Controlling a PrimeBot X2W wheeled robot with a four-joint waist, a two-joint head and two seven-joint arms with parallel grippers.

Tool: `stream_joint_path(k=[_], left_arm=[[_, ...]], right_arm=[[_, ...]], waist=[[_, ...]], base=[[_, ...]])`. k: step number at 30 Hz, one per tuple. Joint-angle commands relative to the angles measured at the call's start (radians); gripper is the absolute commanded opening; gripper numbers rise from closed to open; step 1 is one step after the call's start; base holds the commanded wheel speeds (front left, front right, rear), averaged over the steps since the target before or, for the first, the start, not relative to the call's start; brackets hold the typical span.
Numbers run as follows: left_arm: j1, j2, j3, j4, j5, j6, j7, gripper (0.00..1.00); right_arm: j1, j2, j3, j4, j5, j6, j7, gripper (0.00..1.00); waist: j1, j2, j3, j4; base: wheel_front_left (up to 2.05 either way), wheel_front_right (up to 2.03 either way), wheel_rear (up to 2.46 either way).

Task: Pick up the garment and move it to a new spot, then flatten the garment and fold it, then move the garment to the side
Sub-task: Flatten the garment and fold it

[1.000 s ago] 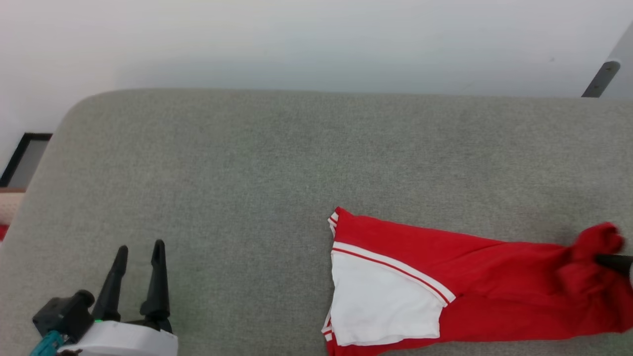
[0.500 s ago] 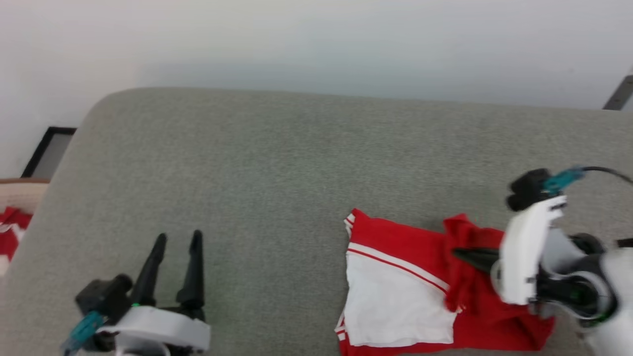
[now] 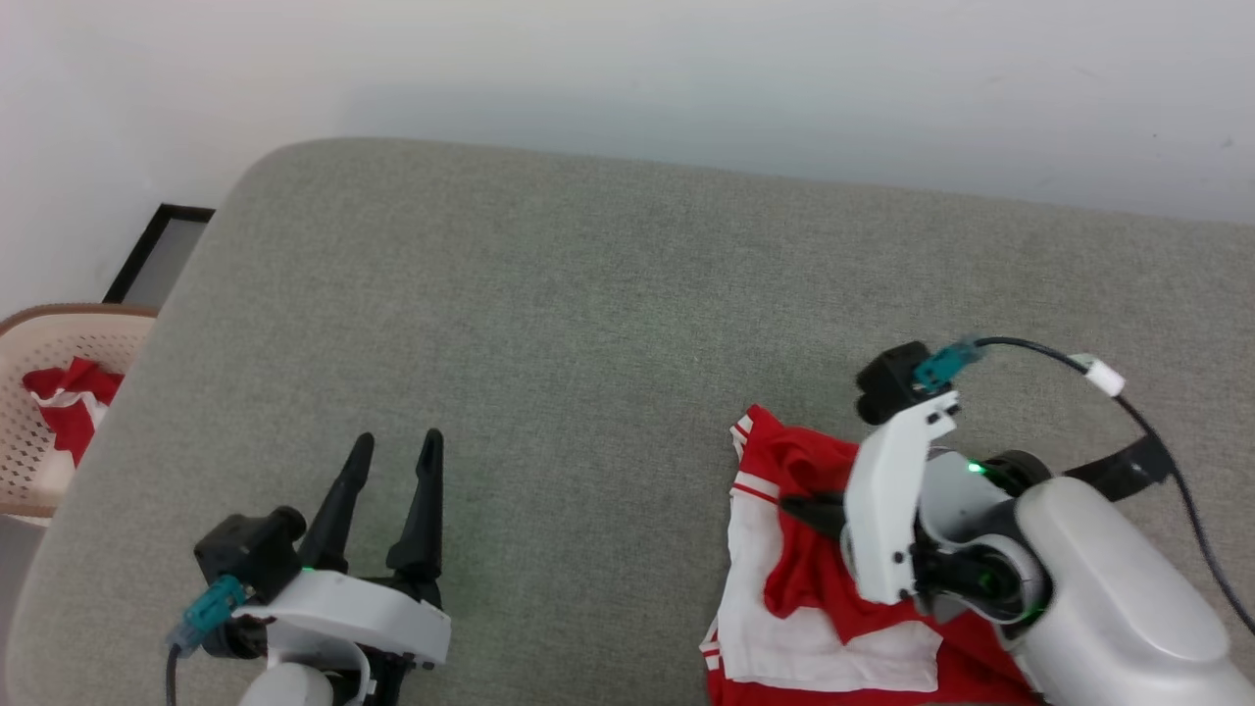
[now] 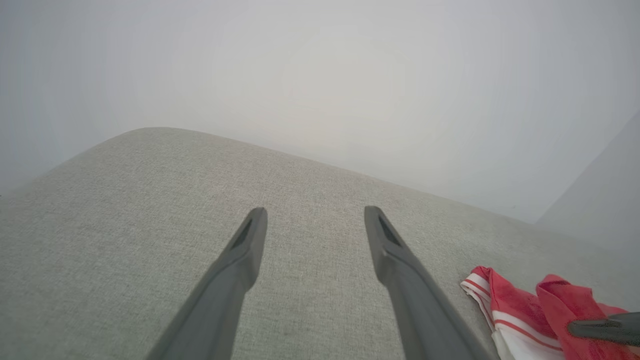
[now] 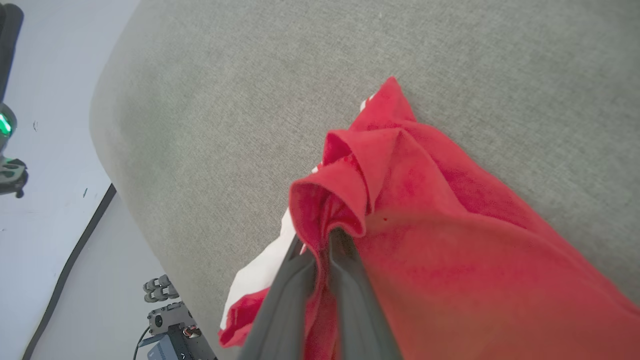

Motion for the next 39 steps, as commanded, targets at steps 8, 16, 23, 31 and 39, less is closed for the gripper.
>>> stream_joint_path(k=[8,16,23,31,39], left_arm=[[-0.01,-0.003,0.026,0.02,0.011,-0.011,-0.004,1.0],[0.011,0.006,0.055,0.015,0.017,-0.013,-0.003,1.0],[0.033,0.03,0.068,0.008,0.031,-0.011,-0.003,1.0],[0.096,0.072,0.083,-0.01,0.042,-0.005,-0.001,1.0],[0.135,0.1,0.105,-0.033,0.036,0.005,-0.001,1.0]], right_arm=[[-0.05,-0.006,0.074,0.004,0.032,-0.001,-0.062,1.0],[-0.06,-0.082,0.096,-0.103,0.061,-0.001,-0.146,1.0],[-0.025,-0.175,0.086,-0.2,0.084,-0.001,-0.3,1.0],[0.051,-0.247,0.033,-0.22,0.064,-0.001,-0.53,1.0],[0.141,-0.296,-0.034,-0.201,0.011,-0.001,-0.704,1.0]], waist=[[0.0,0.0,-0.011,-0.025],[0.0,0.0,-0.033,-0.09],[0.0,0.0,-0.064,-0.166],[0.0,0.0,-0.112,-0.253],[0.0,0.0,-0.129,-0.288]], base=[[0.0,0.0,0.0],[0.0,0.0,0.0],[0.0,0.0,0.0],[0.0,0.0,0.0],[0.0,0.0,0.0]])
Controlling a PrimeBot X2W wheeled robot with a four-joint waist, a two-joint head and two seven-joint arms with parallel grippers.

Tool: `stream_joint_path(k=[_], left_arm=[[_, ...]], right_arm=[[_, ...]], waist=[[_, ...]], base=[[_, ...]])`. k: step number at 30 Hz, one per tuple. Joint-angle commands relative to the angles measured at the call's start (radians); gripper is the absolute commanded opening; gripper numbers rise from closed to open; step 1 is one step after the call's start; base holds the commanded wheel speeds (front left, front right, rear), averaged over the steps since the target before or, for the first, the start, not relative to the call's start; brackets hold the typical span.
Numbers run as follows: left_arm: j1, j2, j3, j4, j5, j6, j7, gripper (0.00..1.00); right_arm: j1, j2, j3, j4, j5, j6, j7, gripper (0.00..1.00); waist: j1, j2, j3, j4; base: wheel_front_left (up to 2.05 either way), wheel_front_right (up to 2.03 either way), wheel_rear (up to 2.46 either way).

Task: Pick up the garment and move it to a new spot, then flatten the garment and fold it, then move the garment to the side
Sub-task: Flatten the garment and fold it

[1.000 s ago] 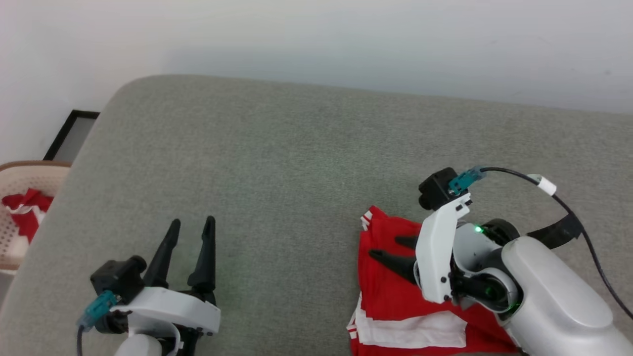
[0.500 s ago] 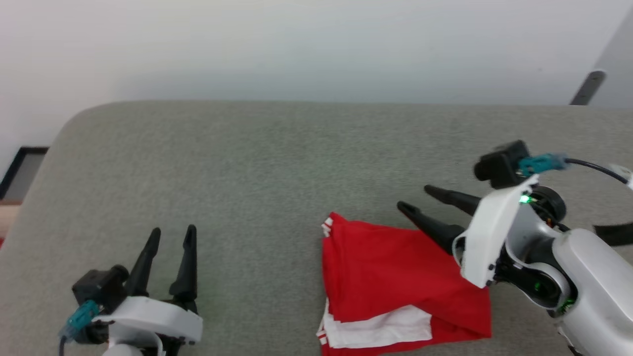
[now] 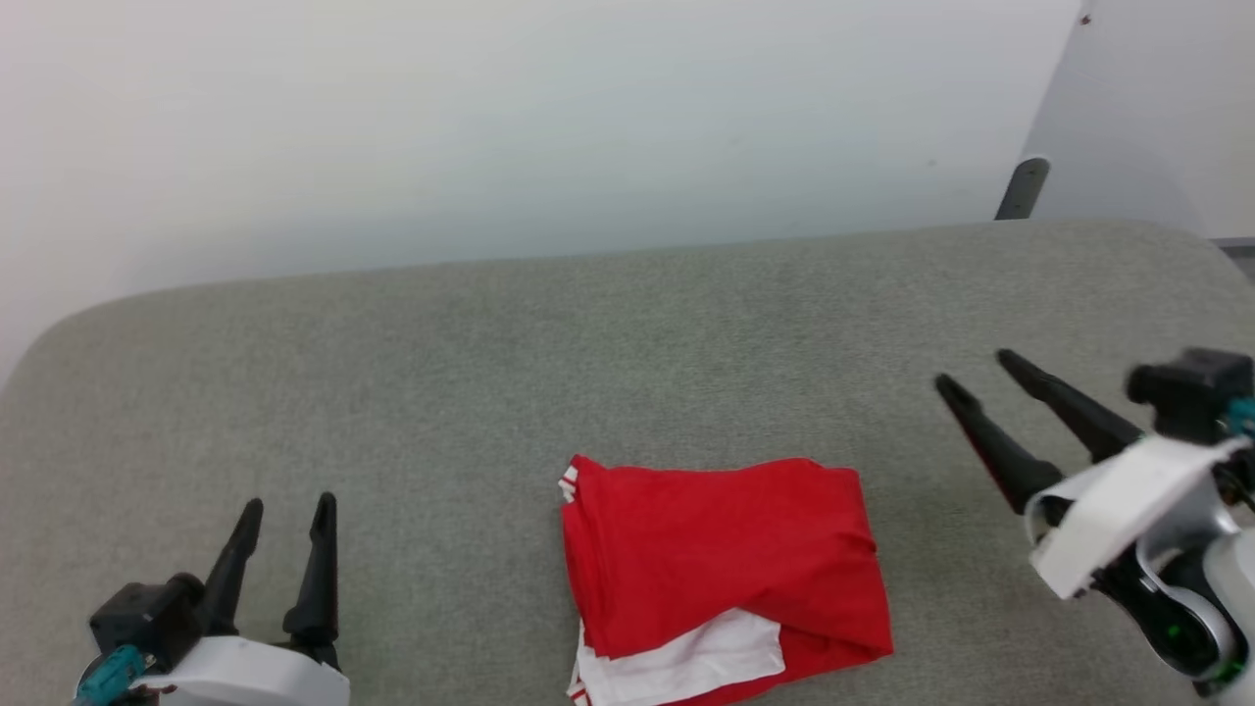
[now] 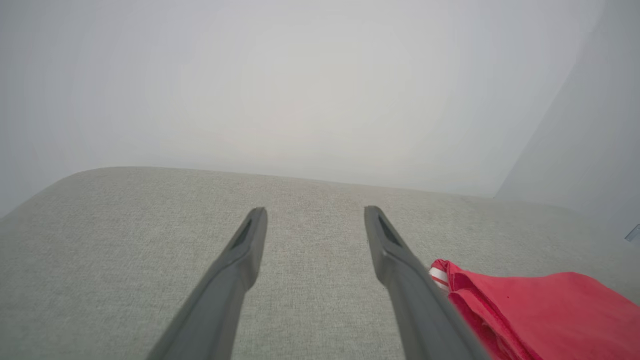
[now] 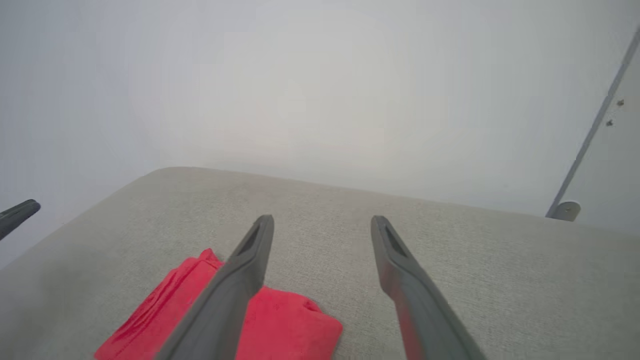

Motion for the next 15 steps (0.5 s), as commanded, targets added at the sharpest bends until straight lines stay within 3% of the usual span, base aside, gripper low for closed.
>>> stream_joint_path(k=[1,9,15], left_arm=[[0.01,0.003,0.003,-0.001,0.003,0.003,0.001,1.0],[0.025,0.017,0.003,0.001,0.007,0.011,0.001,1.0],[0.035,0.021,0.007,0.009,0.015,0.018,0.001,1.0]], right_arm=[[0.013,-0.004,-0.008,0.003,-0.007,-0.001,-0.014,1.0],[0.103,-0.032,-0.09,0.051,-0.094,-0.001,-0.187,1.0],[0.17,-0.023,-0.147,0.097,-0.153,-0.001,-0.252,1.0]], waist=[[0.0,0.0,-0.013,-0.013],[0.0,0.0,-0.025,-0.019],[0.0,0.0,-0.031,-0.015]], base=[[0.0,0.0,0.0],[0.0,0.0,0.0],[0.0,0.0,0.0]])
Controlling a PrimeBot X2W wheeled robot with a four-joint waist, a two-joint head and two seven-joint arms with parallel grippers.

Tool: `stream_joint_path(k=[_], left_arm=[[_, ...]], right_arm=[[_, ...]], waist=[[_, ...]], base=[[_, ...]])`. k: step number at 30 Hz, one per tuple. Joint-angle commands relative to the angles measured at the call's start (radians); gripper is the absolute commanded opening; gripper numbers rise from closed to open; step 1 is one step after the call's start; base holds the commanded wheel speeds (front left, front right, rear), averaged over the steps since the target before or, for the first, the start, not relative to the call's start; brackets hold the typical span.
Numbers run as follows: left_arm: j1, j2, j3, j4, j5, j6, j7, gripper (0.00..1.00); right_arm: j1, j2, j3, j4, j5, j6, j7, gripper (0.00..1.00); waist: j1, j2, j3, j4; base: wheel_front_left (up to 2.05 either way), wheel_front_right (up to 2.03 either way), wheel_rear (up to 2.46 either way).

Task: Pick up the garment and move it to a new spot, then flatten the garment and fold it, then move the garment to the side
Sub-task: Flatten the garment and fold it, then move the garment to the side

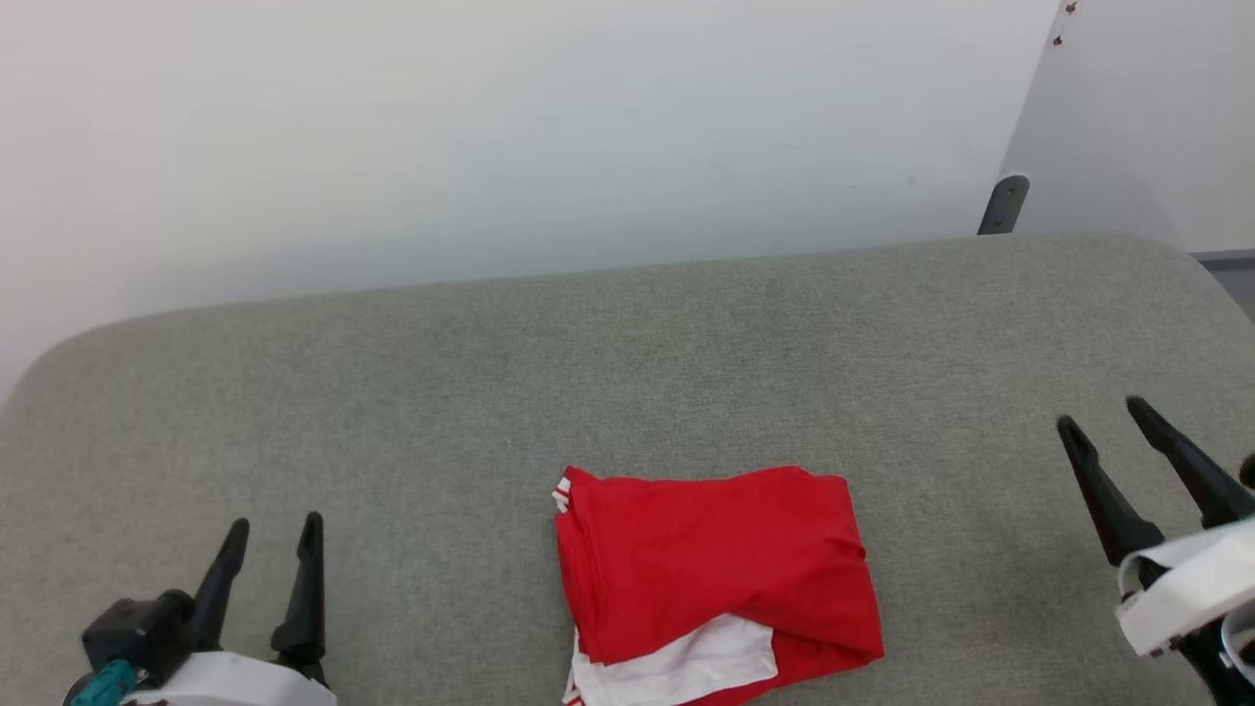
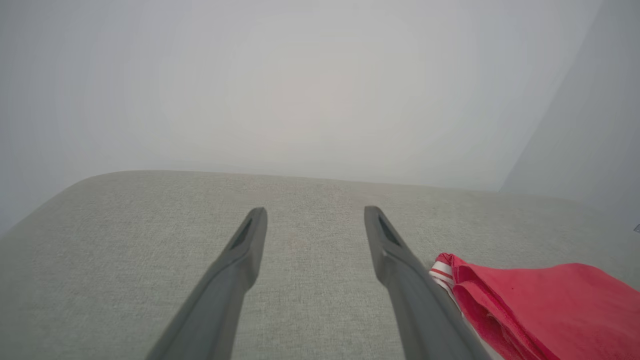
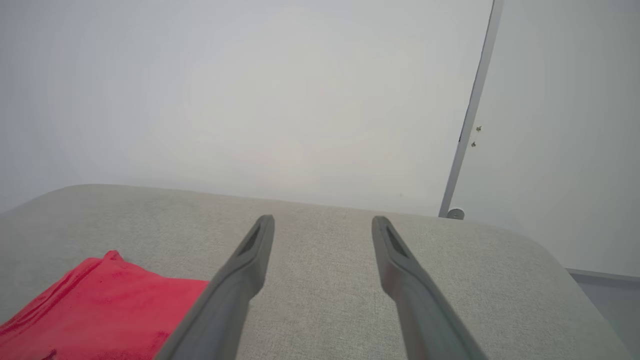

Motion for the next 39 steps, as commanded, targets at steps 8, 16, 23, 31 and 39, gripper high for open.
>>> stream_joint_path(k=[8,16,23,31,39], left_arm=[[0.019,0.007,0.03,0.003,0.007,0.01,-0.001,1.0],[0.037,0.009,0.064,-0.016,0.018,0.017,-0.001,1.0],[0.044,0.003,0.08,-0.028,0.029,0.016,-0.001,1.0],[0.052,-0.002,0.091,-0.037,0.035,0.014,-0.001,1.0],[0.057,-0.01,0.093,-0.043,0.039,0.013,-0.001,1.0]], right_arm=[[0.09,0.037,-0.08,0.007,-0.041,-0.001,-0.032,1.0],[0.145,0.067,-0.138,-0.016,-0.063,-0.001,-0.031,1.0],[0.178,0.088,-0.169,-0.042,-0.079,-0.001,-0.013,1.0],[0.202,0.102,-0.183,-0.06,-0.092,-0.001,0.0,1.0],[0.211,0.11,-0.191,-0.078,-0.099,-0.001,0.016,1.0]], waist=[[0.0,0.0,-0.008,0.01],[0.0,0.0,-0.015,0.014],[0.0,0.0,-0.022,0.021],[0.0,0.0,-0.024,0.027],[0.0,0.0,-0.023,0.035]], base=[[0.0,0.0,0.0],[0.0,0.0,0.0],[0.0,0.0,0.0],[0.0,0.0,0.0],[0.0,0.0,0.0]])
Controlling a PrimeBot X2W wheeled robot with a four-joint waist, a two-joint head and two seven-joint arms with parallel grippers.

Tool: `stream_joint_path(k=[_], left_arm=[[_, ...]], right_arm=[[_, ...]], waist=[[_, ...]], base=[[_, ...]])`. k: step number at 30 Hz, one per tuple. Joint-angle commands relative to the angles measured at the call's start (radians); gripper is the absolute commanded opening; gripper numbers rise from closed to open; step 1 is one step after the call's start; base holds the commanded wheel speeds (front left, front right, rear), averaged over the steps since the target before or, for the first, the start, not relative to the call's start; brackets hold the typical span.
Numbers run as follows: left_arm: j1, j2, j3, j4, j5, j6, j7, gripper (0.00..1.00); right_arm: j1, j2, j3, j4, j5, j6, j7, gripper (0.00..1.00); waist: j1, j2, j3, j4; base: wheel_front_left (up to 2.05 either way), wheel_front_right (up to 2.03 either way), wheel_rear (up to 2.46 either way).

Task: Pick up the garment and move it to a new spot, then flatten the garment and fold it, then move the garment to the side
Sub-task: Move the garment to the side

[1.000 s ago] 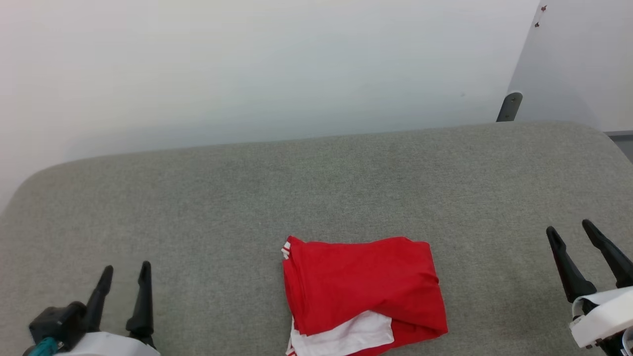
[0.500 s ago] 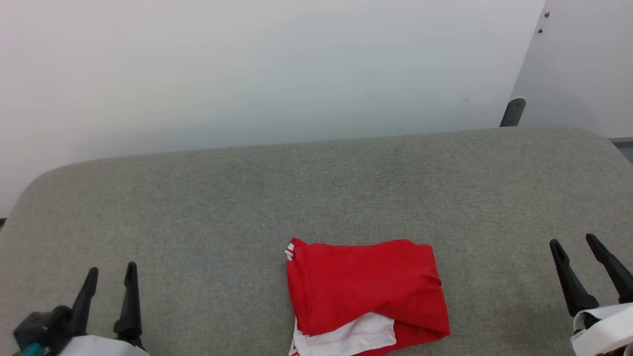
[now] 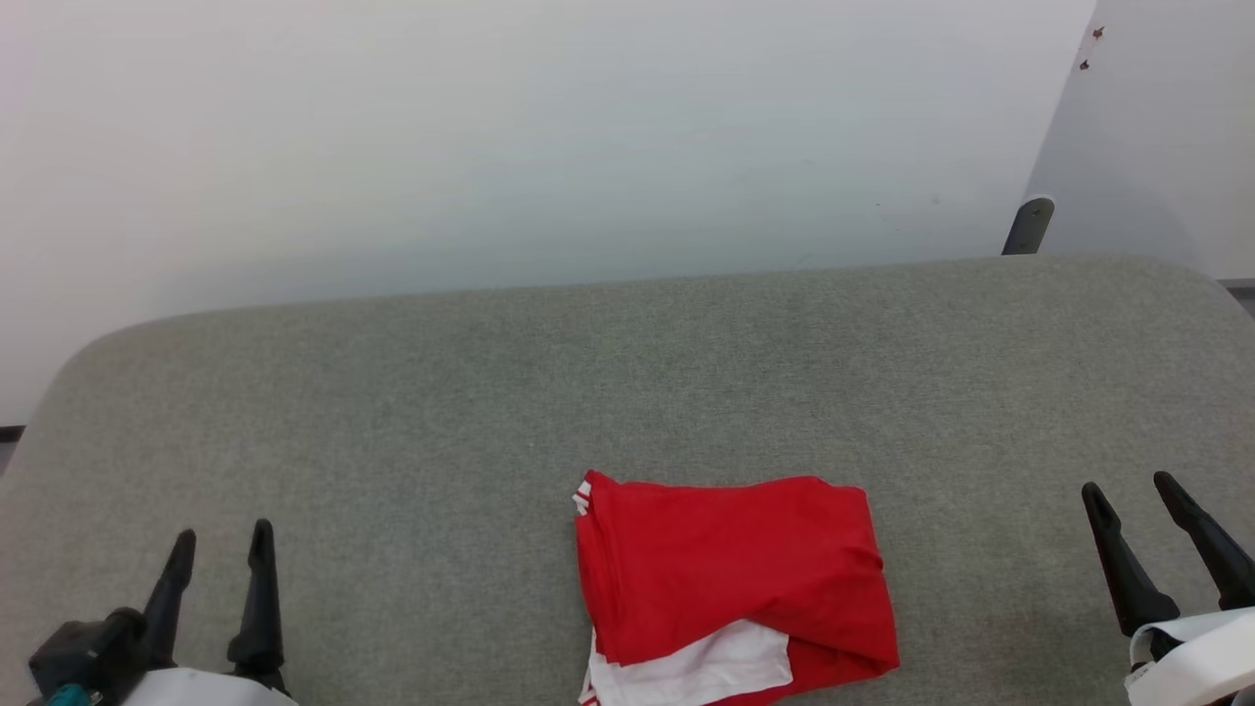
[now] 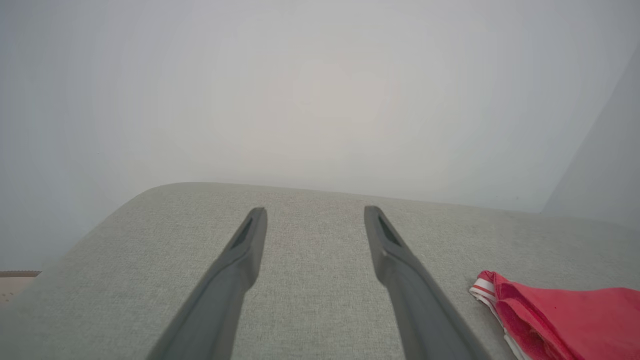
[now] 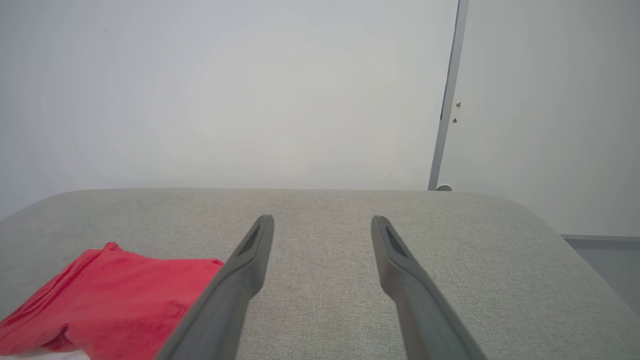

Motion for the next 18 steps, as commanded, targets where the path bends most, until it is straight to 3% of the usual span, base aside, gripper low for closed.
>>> stream_joint_path(k=[1,8,18], left_arm=[[0.012,-0.004,0.002,-0.002,0.006,-0.002,-0.001,1.0],[0.015,-0.008,-0.002,-0.011,0.009,-0.002,-0.001,1.0],[0.004,-0.019,-0.041,-0.02,0.021,0.003,0.014,1.0]], right_arm=[[0.014,0.004,-0.004,-0.004,-0.003,-0.001,0.002,1.0],[0.006,0.018,0.014,-0.012,0.022,-0.001,0.081,1.0],[-0.073,-0.003,0.115,0.026,0.119,-0.001,0.256,1.0]], waist=[[0.0,0.0,0.0,0.002],[0.0,0.0,0.008,0.021],[0.0,0.0,0.048,0.102]], base=[[0.0,0.0,0.0],[0.0,0.0,0.0],[0.0,0.0,0.0]])
